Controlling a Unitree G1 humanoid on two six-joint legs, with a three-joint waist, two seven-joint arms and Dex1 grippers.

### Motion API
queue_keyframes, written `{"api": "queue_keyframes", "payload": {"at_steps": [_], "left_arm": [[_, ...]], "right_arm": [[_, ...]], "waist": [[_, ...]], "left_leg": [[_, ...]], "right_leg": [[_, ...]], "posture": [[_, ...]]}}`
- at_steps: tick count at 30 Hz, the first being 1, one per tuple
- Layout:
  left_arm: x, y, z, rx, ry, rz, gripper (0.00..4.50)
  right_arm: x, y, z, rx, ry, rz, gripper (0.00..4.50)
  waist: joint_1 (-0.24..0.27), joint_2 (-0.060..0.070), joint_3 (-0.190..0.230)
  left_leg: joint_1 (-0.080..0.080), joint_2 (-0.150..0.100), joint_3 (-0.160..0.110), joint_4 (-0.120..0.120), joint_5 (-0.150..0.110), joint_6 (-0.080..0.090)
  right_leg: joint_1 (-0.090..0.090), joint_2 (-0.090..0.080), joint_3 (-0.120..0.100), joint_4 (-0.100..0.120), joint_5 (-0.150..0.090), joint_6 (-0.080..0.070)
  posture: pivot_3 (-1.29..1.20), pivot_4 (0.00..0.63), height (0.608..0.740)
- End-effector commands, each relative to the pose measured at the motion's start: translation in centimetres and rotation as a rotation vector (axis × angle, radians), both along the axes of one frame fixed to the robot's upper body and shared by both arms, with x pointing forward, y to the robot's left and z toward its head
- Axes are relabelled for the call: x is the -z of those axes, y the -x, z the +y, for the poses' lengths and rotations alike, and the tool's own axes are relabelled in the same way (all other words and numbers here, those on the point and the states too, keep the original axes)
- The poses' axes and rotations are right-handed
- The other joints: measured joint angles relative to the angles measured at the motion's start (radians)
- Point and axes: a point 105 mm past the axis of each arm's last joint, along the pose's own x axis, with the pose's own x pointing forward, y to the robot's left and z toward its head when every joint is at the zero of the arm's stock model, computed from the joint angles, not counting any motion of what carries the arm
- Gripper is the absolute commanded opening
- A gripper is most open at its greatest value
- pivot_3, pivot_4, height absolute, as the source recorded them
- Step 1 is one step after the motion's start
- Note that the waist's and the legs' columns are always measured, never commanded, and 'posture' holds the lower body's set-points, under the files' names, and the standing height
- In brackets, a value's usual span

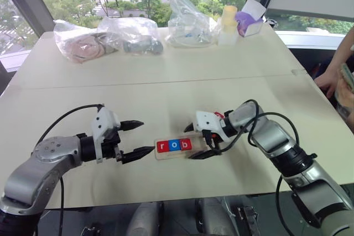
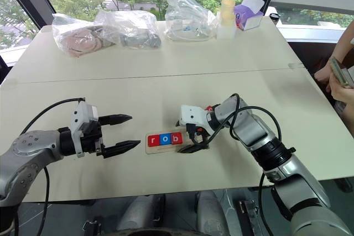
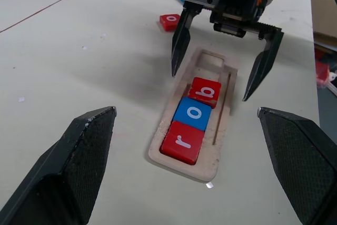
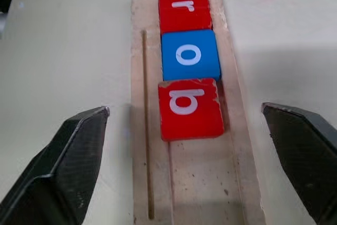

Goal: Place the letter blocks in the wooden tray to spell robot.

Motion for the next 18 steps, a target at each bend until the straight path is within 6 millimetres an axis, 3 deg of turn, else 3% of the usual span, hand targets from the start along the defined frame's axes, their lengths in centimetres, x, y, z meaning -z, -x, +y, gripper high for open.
{"api": "queue_keyframes", "payload": {"at_steps": [1, 5, 18], "left_arm": [[-0.7, -0.1, -0.4, 0.013, 0.009, -0.032, 4.5], [-0.7, -0.2, -0.5, 0.014, 0.014, -0.033, 4.5], [-0.7, -0.2, -0.5, 0.007, 0.015, -0.036, 4.5]], "right_arm": [[-2.9, -0.4, 0.6, -0.006, -0.07, -0.066, 4.48], [-3.0, -0.6, 0.5, 0.015, -0.078, -0.061, 4.48], [-0.5, -0.6, 0.6, 0.028, -0.049, -0.01, 4.48]], "waist": [[0.0, 0.0, 0.0], [0.001, 0.0, 0.0], [0.0, 0.0, 0.0]], "left_leg": [[0.0, 0.0, 0.0, 0.0, 0.0, 0.0], [0.0, 0.0, 0.0, 0.0, 0.0, 0.0], [0.0, 0.0, 0.0, 0.0, 0.0, 0.0]], "right_leg": [[0.0, 0.0, 0.0, 0.0, 0.0, 0.0], [0.0, 0.0, 0.0, 0.0, 0.0, 0.0], [0.0, 0.0, 0.0, 0.0, 0.0, 0.0]], "posture": [[0.0, 0.15, 0.74], [0.0, 0.15, 0.74], [0.0, 0.15, 0.74]]}}
